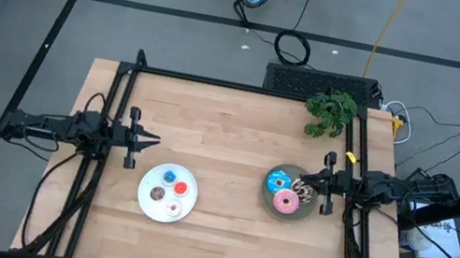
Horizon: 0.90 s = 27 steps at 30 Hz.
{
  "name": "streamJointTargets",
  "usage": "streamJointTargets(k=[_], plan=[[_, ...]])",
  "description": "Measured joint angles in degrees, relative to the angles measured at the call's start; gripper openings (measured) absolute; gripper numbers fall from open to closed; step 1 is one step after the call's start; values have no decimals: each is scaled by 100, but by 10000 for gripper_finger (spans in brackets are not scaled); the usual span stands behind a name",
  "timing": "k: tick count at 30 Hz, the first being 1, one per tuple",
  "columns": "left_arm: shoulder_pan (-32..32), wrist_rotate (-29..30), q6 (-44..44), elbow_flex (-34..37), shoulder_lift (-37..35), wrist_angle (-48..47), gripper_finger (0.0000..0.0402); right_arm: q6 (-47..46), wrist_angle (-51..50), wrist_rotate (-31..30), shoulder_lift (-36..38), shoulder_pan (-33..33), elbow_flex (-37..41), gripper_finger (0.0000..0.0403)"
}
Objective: Pick & Place donuts
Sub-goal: Return to Home Position
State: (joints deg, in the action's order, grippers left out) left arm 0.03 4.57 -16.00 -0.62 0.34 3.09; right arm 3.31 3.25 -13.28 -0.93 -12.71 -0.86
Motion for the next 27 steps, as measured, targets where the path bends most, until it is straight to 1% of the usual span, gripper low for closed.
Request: streamJointTargets(k=[4, 16, 23, 27], plan=[[0, 1, 8, 0, 0, 1, 61, -2, 2, 0, 0, 1, 0, 0], [0, 1, -3, 0, 0, 5, 40, -4, 2, 0, 0, 0, 0, 0], [0, 1, -3, 0, 0, 9, 46, -4, 2, 0, 0, 0, 0, 0], [0, -1, -3, 0, 0, 9, 43, -4, 2, 2, 0, 0, 0, 0]])
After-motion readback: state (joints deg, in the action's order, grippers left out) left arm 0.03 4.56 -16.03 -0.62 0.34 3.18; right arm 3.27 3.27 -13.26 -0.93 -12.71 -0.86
